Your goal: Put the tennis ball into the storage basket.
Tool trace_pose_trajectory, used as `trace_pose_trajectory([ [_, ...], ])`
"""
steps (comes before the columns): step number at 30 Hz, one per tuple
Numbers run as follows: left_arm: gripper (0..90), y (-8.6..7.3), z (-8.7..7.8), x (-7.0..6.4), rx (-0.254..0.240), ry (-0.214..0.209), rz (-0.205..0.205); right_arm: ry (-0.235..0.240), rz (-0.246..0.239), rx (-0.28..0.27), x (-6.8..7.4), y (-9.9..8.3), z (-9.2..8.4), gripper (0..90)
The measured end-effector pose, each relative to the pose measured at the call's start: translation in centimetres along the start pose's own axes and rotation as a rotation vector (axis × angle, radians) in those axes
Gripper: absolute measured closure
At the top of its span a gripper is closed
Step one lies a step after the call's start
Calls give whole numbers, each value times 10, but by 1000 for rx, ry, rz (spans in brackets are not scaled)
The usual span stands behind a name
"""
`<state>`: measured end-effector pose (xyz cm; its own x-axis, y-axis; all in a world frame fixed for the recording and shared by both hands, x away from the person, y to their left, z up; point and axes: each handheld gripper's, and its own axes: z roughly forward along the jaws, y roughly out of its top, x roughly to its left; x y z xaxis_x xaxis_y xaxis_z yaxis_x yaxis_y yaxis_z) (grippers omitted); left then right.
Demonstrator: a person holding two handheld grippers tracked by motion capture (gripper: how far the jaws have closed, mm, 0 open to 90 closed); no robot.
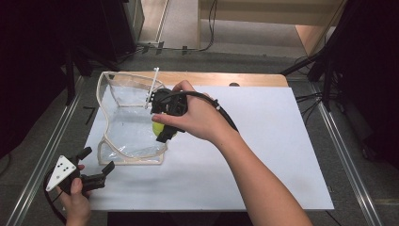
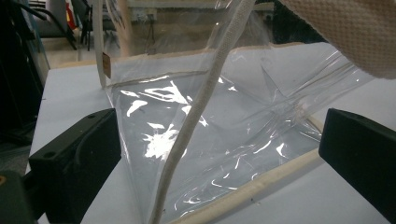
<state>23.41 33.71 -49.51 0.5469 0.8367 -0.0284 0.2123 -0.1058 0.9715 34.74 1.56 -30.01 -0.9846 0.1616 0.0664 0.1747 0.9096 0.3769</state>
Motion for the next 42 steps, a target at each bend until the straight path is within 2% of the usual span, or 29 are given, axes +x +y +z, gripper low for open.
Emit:
trace_pose_trajectory([
  [17,0,0,0,0,-4,-1,-4,20,-20,9,3,22,11,224],
  [33,0,0,0,0,-7,-7,-8,42,-38,28,2,43,31,224],
  [38,0,0,0,0,-8,-8,-9,38,-42,35,1,47,37,224],
  [42,0,0,0,0,-7,-9,-9,12,-50,37,2,52,43,223],
])
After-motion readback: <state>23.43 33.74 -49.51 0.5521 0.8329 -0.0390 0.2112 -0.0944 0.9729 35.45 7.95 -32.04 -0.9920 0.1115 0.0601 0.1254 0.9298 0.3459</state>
